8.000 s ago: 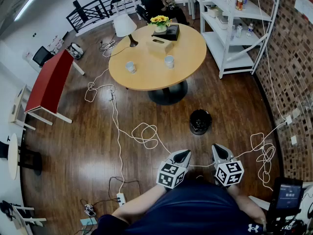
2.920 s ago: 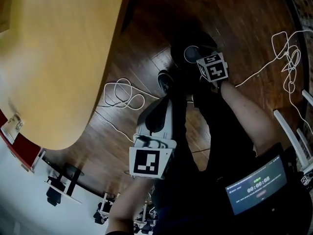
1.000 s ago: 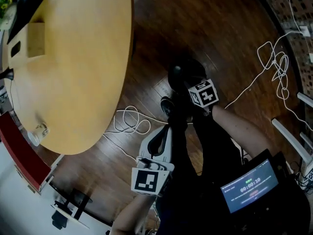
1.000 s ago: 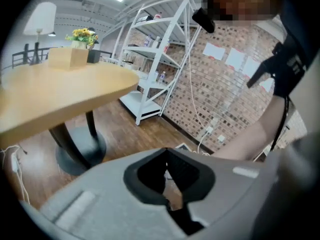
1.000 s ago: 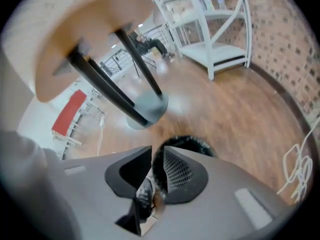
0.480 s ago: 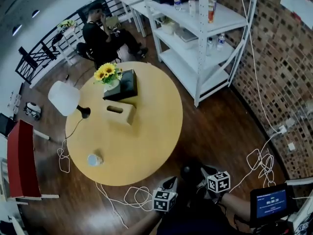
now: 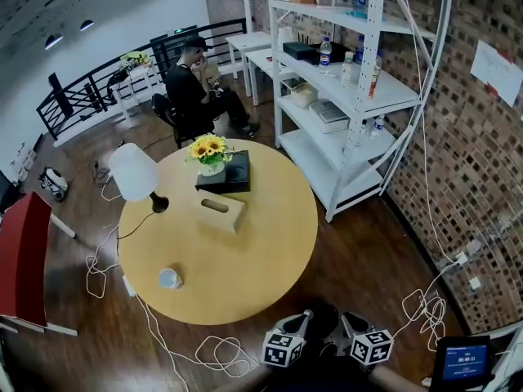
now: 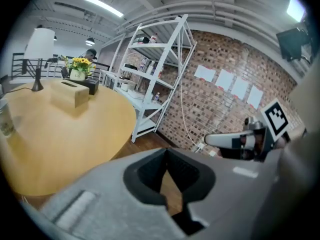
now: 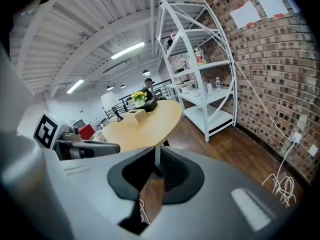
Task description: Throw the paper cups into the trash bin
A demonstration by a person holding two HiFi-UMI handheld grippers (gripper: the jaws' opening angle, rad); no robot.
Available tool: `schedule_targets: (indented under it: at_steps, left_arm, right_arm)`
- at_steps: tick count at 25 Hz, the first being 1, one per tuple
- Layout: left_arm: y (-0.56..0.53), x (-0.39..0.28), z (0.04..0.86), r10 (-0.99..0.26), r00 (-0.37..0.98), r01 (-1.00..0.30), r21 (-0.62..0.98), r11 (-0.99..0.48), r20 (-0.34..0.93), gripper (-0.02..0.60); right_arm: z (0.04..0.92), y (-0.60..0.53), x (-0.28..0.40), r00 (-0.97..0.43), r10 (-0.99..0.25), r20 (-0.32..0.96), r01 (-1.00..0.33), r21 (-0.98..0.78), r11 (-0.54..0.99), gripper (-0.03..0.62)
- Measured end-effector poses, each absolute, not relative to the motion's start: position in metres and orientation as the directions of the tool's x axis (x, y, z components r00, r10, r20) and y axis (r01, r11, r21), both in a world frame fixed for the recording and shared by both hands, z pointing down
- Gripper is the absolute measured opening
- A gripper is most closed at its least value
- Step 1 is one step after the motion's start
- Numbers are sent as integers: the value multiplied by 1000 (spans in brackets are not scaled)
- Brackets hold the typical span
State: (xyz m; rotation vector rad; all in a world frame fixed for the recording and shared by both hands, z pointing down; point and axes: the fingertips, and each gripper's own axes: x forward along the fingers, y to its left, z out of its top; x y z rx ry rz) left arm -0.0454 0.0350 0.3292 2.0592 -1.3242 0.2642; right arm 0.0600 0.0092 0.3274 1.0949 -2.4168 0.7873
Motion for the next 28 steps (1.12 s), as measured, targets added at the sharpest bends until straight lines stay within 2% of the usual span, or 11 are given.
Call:
schedule_targets:
  at_steps: [5,10,16,22,24,28]
  left_arm:
    - [45,-55,331,-754,415,-889,403,-218,509,5]
    - [66,-47,319,-786,347,-920,348,-179,511,5]
    - [116,26,316,-801,286,-950,265,-165,526,5]
    - [172,124,322,-788,312,-941,287,-179,531,5]
    - [188,132,314,-786,304,-946,266,-183,539,5]
    - [215,125,310,-795,238,-957,276,-93,558,5]
  right_arm:
    - [331,28,56,-650,-523,551,-746,-333,577,37]
    - [313,42,58,-725,-508,465,-677,-349,648,35]
    - [282,89,116,-797,-498,342,-579,-198,791,23]
    - [302,129,202,-780,-510,363,-617,-309,724,14]
    - [311,145,219,-778,-498,383,-621,-350,701,14]
    - [312,168,241,-765,-511,392,-638,-352,685,14]
